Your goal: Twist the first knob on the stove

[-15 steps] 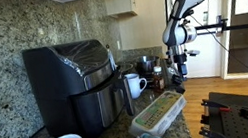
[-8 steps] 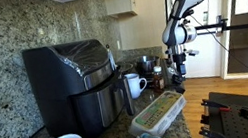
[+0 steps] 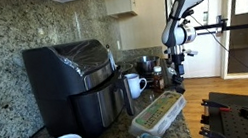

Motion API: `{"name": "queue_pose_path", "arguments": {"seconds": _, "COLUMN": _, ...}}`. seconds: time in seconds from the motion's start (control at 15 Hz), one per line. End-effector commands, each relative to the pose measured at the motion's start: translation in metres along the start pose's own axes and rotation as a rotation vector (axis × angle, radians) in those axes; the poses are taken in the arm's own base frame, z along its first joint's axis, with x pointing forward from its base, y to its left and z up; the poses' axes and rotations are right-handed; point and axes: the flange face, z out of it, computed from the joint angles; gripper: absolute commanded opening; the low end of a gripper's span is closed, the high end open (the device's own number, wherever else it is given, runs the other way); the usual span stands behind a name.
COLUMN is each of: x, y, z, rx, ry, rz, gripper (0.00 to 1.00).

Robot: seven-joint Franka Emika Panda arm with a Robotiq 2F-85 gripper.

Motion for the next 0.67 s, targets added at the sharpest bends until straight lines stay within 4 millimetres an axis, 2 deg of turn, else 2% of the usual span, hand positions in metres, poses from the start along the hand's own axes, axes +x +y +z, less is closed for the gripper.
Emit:
{"name": "queue_pose_path", "arguments": {"seconds": 0.0, "x": -0.001, "y": -0.008, "z": -0.005, "rx": -0.033, "ry": 0.02, "rz": -0.027, "gripper": 1.0}}
{"name": "queue_pose_path", "arguments": {"seconds": 0.6, "x": 0.017, "y": -0.005, "z": -0.003, "rx": -0.055, "ry": 0.034, "rz": -0.036, "gripper": 1.0}}
